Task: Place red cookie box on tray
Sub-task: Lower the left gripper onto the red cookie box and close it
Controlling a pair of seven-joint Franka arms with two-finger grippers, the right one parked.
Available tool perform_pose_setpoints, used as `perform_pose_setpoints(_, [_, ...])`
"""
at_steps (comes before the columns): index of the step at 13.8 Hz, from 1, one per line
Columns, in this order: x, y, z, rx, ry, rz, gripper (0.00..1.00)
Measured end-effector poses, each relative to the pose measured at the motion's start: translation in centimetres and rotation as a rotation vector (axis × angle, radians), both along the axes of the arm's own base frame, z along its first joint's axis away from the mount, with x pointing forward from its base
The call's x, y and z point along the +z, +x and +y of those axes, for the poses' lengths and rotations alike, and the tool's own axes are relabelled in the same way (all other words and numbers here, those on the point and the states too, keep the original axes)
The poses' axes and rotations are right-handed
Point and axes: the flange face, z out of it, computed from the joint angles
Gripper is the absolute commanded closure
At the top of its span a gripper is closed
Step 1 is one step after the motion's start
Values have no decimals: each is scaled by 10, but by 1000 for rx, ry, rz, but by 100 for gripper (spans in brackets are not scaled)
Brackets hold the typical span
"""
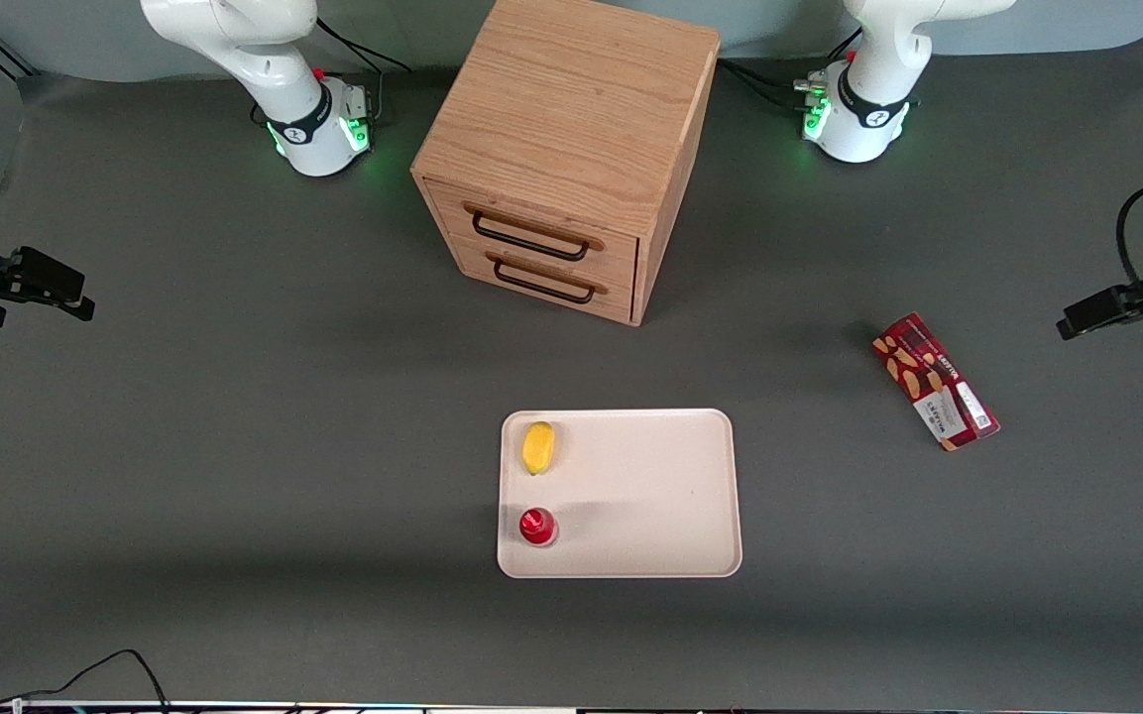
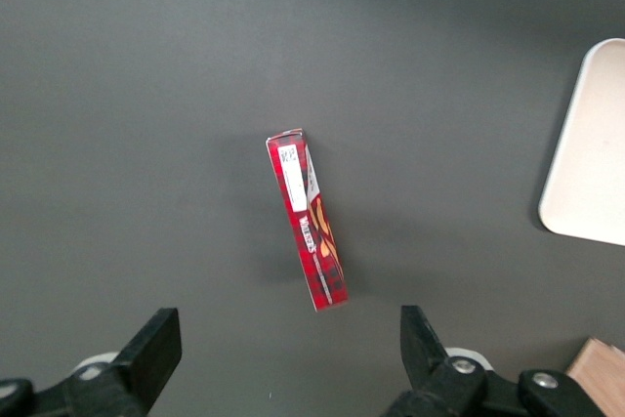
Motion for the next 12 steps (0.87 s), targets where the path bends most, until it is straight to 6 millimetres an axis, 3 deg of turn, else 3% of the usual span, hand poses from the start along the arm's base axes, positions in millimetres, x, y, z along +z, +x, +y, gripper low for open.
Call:
perform_pose_setpoints(7, [-138,-11,-1,49,-45,-48,0])
perform_pose_setpoints(12, [-211,-25,-1,62,-26,-85,0])
